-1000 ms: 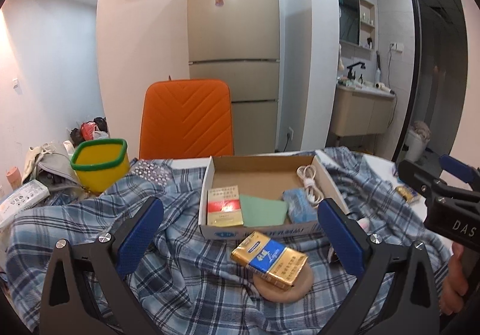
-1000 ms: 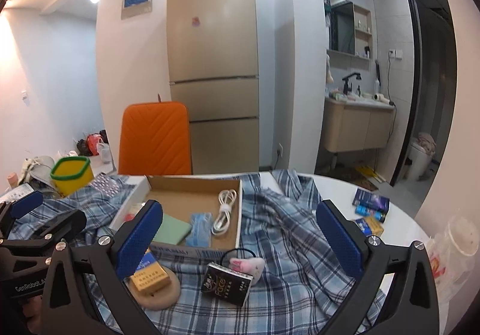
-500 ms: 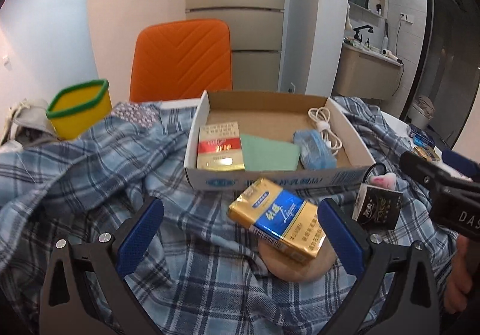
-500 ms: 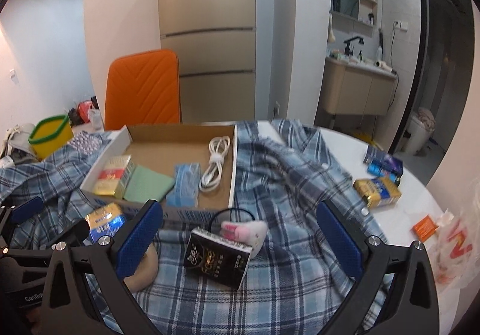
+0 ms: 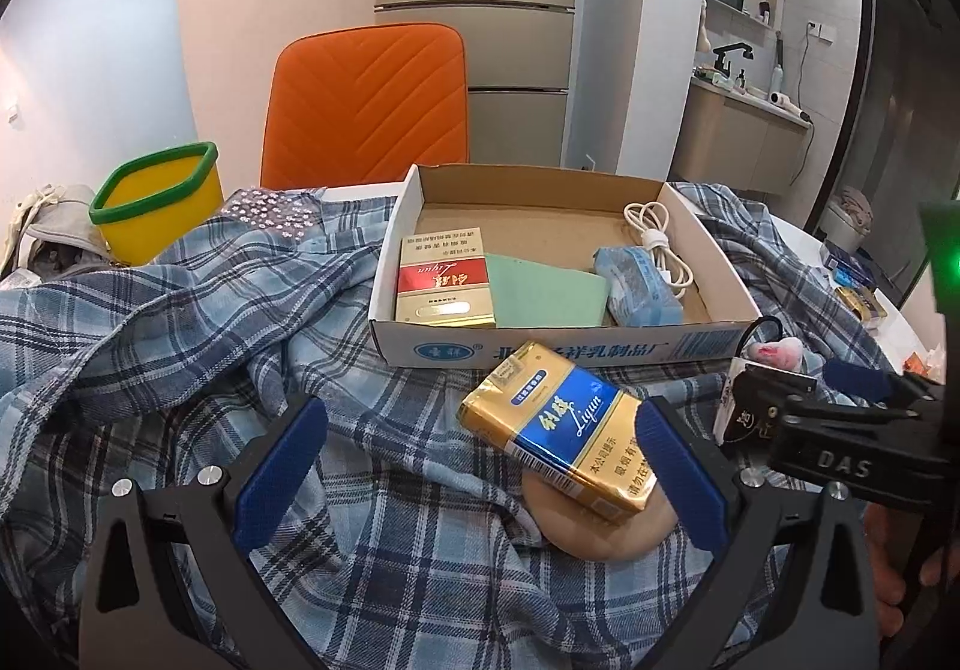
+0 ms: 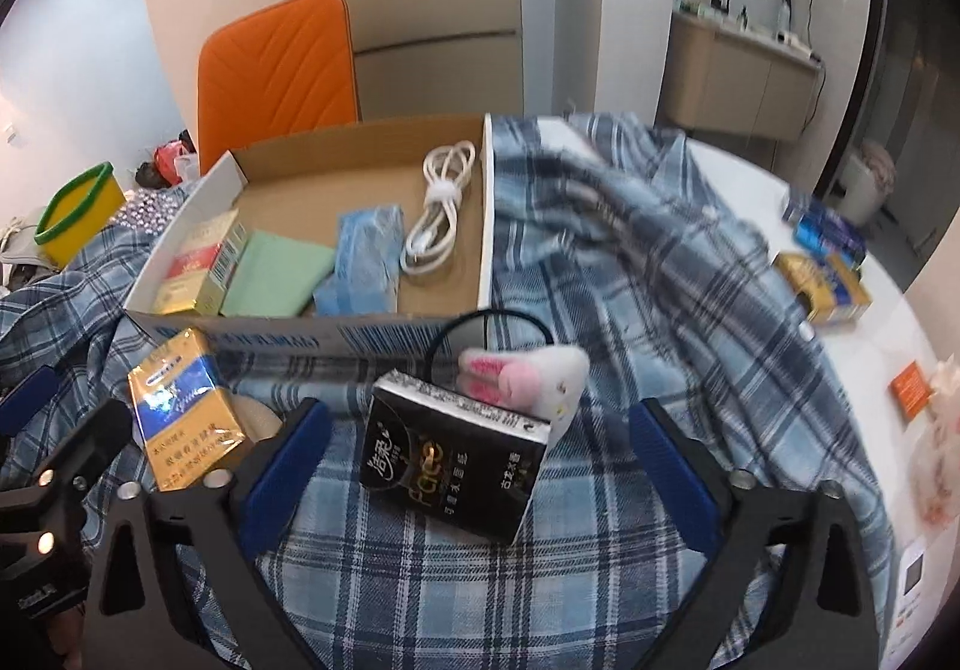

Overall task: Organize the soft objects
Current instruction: 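Withdraw both tools from the box back over the bed, then grasp the gold-blue cigarette pack with the left tool while the right tool grasps the black tissue pack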

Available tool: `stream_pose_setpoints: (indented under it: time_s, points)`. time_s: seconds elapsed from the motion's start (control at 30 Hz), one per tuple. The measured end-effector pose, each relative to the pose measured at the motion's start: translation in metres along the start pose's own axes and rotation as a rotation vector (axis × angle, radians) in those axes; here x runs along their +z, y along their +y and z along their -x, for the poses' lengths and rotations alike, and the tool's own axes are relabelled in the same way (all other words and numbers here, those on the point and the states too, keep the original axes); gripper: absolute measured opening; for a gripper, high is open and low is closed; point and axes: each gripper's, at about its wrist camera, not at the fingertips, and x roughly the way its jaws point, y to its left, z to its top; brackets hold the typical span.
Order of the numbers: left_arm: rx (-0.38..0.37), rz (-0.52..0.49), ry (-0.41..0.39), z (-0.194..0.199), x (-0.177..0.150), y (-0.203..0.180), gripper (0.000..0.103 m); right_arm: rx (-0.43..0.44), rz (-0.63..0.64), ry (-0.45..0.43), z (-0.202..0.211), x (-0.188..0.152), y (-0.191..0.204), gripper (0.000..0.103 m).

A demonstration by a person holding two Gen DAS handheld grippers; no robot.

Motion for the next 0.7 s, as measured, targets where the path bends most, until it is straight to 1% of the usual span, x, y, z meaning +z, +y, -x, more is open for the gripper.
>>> stream_pose_setpoints:
  time_s: [0.17, 0.23, 0.5, 0.6, 0.7]
  points:
    - [0.003, -0.016, -0.001, 0.0, 0.0, -0.002, 0.102, 0.031, -0.012, 0.058, -0.012, -0.001, -0.002, 0.084]
    - [0.003, -0.017, 0.0, 0.0, -0.001, -0.003, 0.102, 0.044, -0.011, 0.071, -0.015, -0.001, -0.002, 0.075]
    - [-0.02, -0.033, 0.008, -0.001, -0.001, -0.007, 0.102, 0.04, 0.016, 0.051, -0.008, -0.004, 0.003, 0.066]
    - [-0.033, -0.048, 0.021, -0.001, 0.0, -0.011, 0.102, 0.037, 0.016, 0.021, 0.001, -0.005, 0.003, 0.066]
    - [-0.065, -0.019, 0.05, -0.003, 0.006, -0.013, 0.102, 0.029, 0.006, -0.023, 0.012, -0.005, 0.0, 0.065]
